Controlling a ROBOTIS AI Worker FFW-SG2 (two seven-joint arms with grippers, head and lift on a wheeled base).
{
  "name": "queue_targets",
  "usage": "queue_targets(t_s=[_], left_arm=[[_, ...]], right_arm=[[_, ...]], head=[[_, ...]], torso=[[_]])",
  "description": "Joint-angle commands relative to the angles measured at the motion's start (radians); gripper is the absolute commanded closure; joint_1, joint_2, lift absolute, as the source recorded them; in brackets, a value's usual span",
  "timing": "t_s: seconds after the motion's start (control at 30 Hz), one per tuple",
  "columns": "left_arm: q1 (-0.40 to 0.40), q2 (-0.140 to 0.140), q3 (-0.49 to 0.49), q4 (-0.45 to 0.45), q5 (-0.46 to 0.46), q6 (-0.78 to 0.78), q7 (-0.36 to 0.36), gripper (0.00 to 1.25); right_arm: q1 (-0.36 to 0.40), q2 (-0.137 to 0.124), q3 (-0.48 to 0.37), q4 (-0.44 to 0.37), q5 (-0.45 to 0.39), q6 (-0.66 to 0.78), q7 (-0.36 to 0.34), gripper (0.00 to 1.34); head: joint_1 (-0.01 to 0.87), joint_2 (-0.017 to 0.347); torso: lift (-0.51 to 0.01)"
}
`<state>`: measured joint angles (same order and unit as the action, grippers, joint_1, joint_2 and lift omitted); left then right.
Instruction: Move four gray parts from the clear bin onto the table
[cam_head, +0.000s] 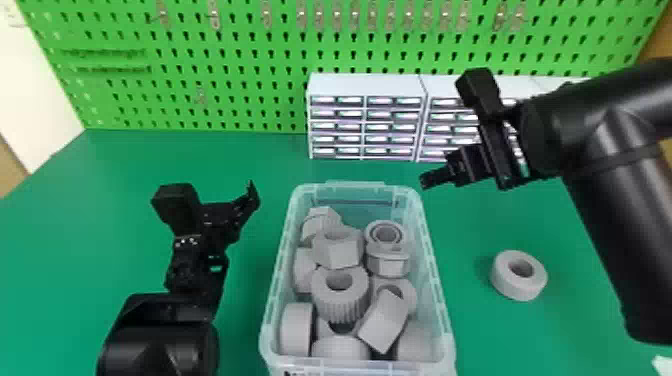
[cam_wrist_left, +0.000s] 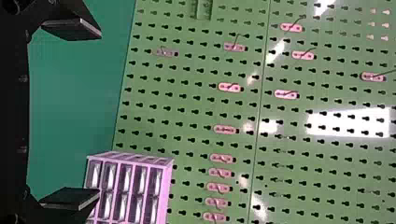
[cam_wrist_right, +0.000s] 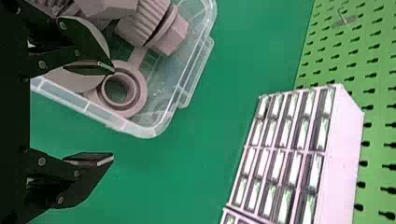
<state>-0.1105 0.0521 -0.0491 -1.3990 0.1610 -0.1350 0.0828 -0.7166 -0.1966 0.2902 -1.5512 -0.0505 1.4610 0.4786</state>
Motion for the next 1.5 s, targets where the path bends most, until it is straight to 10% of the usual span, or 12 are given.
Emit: queue_targets(t_s=[0.0,1.47], left_arm=[[0.0,0.0,-0.002,0.0,0.0,0.0,0.0,0.1],[-0.008,0.0,-0.003,0.0,-0.003,0.0,0.0,0.1]], right_arm=[[-0.012,0.005,0.024,0.0,-0.017,-0.005,0.0,0.59],[-0.069,0.046,0.172,0.27,-0.285,-0.268,0.0,0.59]], head=[[0.693,0.072],[0.693,0.072]], torso=[[-0.052],[-0.052]])
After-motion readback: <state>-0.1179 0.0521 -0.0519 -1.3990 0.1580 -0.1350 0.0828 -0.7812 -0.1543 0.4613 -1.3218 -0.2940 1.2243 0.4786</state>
